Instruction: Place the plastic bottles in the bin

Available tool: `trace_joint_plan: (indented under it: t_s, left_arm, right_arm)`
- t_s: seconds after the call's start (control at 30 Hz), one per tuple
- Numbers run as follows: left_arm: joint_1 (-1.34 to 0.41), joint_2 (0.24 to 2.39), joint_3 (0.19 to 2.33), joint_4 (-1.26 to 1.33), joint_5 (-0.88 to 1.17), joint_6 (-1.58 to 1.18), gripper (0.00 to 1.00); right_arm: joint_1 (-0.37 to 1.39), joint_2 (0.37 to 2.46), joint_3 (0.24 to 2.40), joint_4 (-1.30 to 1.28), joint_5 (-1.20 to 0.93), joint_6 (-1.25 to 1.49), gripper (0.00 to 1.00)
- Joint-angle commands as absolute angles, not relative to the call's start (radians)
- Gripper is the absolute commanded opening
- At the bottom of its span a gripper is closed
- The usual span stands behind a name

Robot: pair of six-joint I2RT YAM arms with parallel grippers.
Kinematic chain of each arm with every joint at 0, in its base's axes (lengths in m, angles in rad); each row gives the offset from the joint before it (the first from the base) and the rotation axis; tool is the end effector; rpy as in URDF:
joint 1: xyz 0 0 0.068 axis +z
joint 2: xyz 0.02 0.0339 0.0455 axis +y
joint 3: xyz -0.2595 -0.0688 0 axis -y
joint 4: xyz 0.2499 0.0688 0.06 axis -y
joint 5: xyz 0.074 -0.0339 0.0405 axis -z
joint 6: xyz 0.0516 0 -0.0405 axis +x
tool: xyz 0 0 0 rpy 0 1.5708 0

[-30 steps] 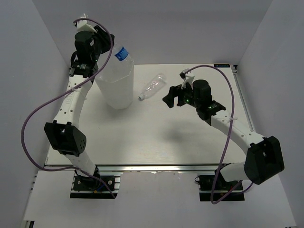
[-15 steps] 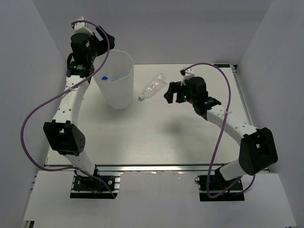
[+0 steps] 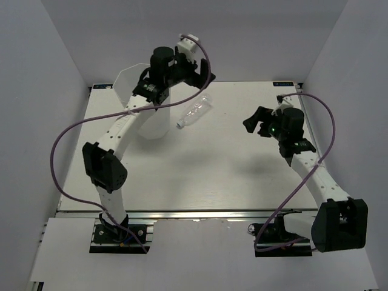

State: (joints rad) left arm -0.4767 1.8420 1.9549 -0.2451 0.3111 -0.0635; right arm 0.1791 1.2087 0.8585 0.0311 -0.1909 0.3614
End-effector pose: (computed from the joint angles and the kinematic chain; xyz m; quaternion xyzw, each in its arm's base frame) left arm 0.3954 -0.2219 0.4351 0.2524 0.7064 -0.2860 0.5962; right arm 0.2952 0.0634 0.2877 0.0178 0.8085 0.2301 0.5413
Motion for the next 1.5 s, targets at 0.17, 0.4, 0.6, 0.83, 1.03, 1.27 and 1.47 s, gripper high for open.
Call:
trace_joint_plan:
  t_s: [0.17,0.4,0.6,0.83,1.03,1.27,1.47]
  left_arm:
    - [-0.515,2.158,2.165,-0.373,0.141,0.074,0.98]
    - [-0.537,2.37,2.25,-0.332,-0.155,0.124,0.98]
    - [-0.537,2.451,2.22,-0.301,-0.216,0.141,0.98]
    - [-0.541,2.546,2.227,-0.313,-0.279,0.121,0.98]
    - [-0.541,2.554,2.22,-0.324,-0.213,0.071,0.97]
    - [-0.545,2.415,2.194,-0.305,-0.086,0.009,0.59]
    - [-0.578,2.135,2.096,-0.235,-0.077,0.009,0.52]
  right_arm:
    - [0.13,1.026,0.726,0.208,-0.255,0.394,0.89]
    - [0.127,0.98,0.696,0.222,-0.232,0.376,0.89]
    - [0.127,0.999,0.699,0.239,-0.265,0.38,0.89]
    - [0.127,1.009,0.703,0.239,-0.278,0.382,0.89]
    - [0.127,0.993,0.703,0.233,-0.273,0.382,0.89]
    - [0.127,0.991,0.699,0.241,-0.268,0.379,0.89]
    - [0.127,0.965,0.675,0.256,-0.275,0.38,0.89]
